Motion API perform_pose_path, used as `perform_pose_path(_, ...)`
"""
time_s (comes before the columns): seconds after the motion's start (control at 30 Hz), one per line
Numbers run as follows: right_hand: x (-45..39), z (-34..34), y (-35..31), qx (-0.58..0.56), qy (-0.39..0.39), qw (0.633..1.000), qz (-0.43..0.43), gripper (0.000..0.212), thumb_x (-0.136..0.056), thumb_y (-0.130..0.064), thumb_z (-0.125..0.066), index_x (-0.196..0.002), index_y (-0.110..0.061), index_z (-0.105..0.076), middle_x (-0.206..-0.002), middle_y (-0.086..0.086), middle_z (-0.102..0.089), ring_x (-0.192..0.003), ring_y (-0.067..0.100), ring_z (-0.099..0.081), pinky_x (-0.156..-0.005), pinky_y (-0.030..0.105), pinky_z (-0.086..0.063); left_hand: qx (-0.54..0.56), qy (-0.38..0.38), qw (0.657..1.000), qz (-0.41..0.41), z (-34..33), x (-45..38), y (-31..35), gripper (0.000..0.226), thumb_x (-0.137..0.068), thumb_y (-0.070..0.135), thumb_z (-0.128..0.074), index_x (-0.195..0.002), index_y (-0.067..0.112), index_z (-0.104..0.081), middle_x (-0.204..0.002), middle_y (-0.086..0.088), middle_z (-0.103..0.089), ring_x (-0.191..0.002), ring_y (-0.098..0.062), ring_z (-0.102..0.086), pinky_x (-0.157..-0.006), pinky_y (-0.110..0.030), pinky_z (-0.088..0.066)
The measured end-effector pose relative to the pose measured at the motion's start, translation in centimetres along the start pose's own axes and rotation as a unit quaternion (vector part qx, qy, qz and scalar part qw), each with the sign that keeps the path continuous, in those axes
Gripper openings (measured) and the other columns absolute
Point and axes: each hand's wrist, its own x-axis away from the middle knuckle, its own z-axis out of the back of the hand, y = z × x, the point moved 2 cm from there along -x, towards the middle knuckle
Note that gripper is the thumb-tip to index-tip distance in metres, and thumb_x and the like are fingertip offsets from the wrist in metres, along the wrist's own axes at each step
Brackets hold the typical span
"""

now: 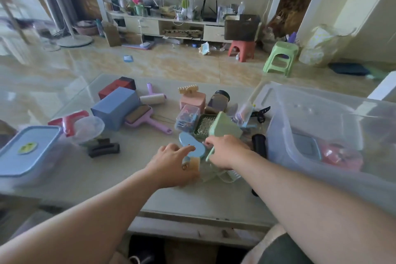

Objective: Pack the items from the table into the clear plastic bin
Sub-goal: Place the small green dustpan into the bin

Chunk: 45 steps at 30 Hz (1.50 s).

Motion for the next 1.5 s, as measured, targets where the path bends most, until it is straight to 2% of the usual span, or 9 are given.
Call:
perform_pose_path(0.27, -2.2, -2.5, 0.9, -0.056, 0.049, 0.995, -0.066, 0.033, -0.086, -0.048, -0.062, -0.112, -0.029, -0.070, -0.112, 0.003, -0.072, -0.100, 0.029, -0.066, -0.072, 0.030, -0.048, -0.174, 0.025, 0.976, -0.129, -1.8, -2.2, 2.5, 0.071, -0.088, 0.041, -0.060, -0.153, 0.029, -0.033, -0.136, -0.002, -0.052, -0.124, -0.032, -0.050, -0.103, -0.044, -0.044)
perform_pose_path(0.4, -0.2, -0.6, 1.7, -0.135, 0.125, 0.978, -0.096, 0.040, -0.082, -0.061, -0.063, -0.081, -0.022, -0.055, -0.084, 0.001, -0.066, -0.080, 0.028, -0.062, -0.063, 0.034, -0.045, -0.113, 0.061, 0.985, -0.119, -0.3, -2.5, 2.4, 0.060, -0.083, 0.026, -0.060, -0.142, 0.029, -0.051, -0.125, 0.001, -0.061, -0.115, -0.029, -0.057, -0.094, -0.041, -0.050)
perform_pose_path(0.57, 4.2, 3.6, 2.7, -0.116, 0.185, 0.972, -0.089, 0.023, -0.084, -0.037, -0.065, -0.082, -0.021, -0.049, -0.083, 0.003, -0.060, -0.074, 0.027, -0.057, -0.058, 0.033, -0.040, 0.087, 0.179, 0.975, -0.097, 2.5, -1.0, 3.8, 0.063, -0.077, 0.025, -0.070, -0.140, 0.027, -0.060, -0.127, -0.004, -0.059, -0.107, -0.026, -0.063, -0.088, -0.036, -0.056)
perform_pose_path(0.73, 10.8, 8.8, 3.1, -0.293, 0.235, 0.927, -0.016, 0.022, -0.075, -0.034, -0.077, -0.080, -0.021, -0.060, -0.073, 0.001, -0.069, -0.065, 0.023, -0.073, -0.065, 0.039, -0.061, 0.159, 0.254, 0.944, -0.140, 7.8, 1.5, 7.9, 0.068, -0.073, 0.014, -0.076, -0.137, 0.029, -0.061, -0.124, -0.002, -0.051, -0.108, -0.017, -0.052, -0.089, -0.026, -0.045)
perform_pose_path(0.87, 16.5, 14.0, 5.9, -0.327, 0.305, 0.893, 0.046, 0.020, -0.078, -0.033, -0.081, -0.083, -0.025, -0.063, -0.065, -0.006, -0.061, -0.056, 0.016, -0.065, -0.055, 0.031, -0.052, 0.156, 0.263, 0.938, -0.163, 12.1, 2.8, 13.5, 0.063, -0.077, 0.020, -0.074, -0.133, 0.040, -0.052, -0.120, 0.004, -0.050, -0.097, -0.018, -0.059, -0.081, -0.036, -0.054)
perform_pose_path(1.03, 21.5, 18.0, 17.8, -0.243, 0.378, 0.893, -0.039, 0.019, -0.076, -0.030, -0.079, -0.080, -0.020, -0.063, -0.066, -0.006, -0.060, -0.058, 0.012, -0.049, -0.057, 0.030, -0.041, 0.145, 0.215, 0.935, -0.242, 14.1, 2.9, 23.7, 0.059, -0.076, 0.010, -0.070, -0.128, 0.031, -0.050, -0.104, 0.009, -0.047, -0.089, -0.009, -0.051, -0.064, -0.018, -0.041)
perform_pose_path(1.2, 24.5, 15.5, 30.0, -0.024, 0.168, 0.970, -0.174, 0.019, -0.081, -0.043, -0.068, -0.080, -0.027, -0.059, -0.083, -0.007, -0.063, -0.079, 0.016, -0.058, -0.062, 0.033, -0.042, 0.101, 0.130, 0.930, -0.328, 10.6, 0.7, 35.3, 0.059, -0.077, 0.016, -0.072, -0.129, 0.030, -0.049, -0.099, 0.012, -0.042, -0.086, -0.004, -0.039, -0.064, -0.006, -0.031)
perform_pose_path(1.37, 22.2, 11.8, 35.4, 0.054, 0.039, 0.970, -0.235, 0.023, -0.095, -0.046, -0.058, -0.086, -0.025, -0.057, -0.086, -0.005, -0.062, -0.083, 0.018, -0.059, -0.068, 0.032, -0.042, 0.047, -0.003, 0.935, -0.351, 4.3, -3.0, 43.1, 0.060, -0.078, 0.015, -0.066, -0.134, 0.028, -0.049, -0.108, -0.001, -0.058, -0.112, -0.020, -0.050, -0.088, -0.034, -0.051)
perform_pose_path(1.5, 17.5, 9.7, 38.5, 0.016, -0.090, 0.955, -0.284, 0.034, -0.101, -0.045, -0.057, -0.086, -0.016, -0.066, -0.085, -0.002, -0.076, -0.085, 0.018, -0.075, -0.080, 0.032, -0.057, -0.003, -0.042, 0.938, -0.343, 1.0, -6.6, 46.0, 0.065, -0.084, 0.013, -0.066, -0.145, 0.027, -0.049, -0.125, -0.007, -0.055, -0.116, -0.024, -0.054, -0.089, -0.029, -0.047)
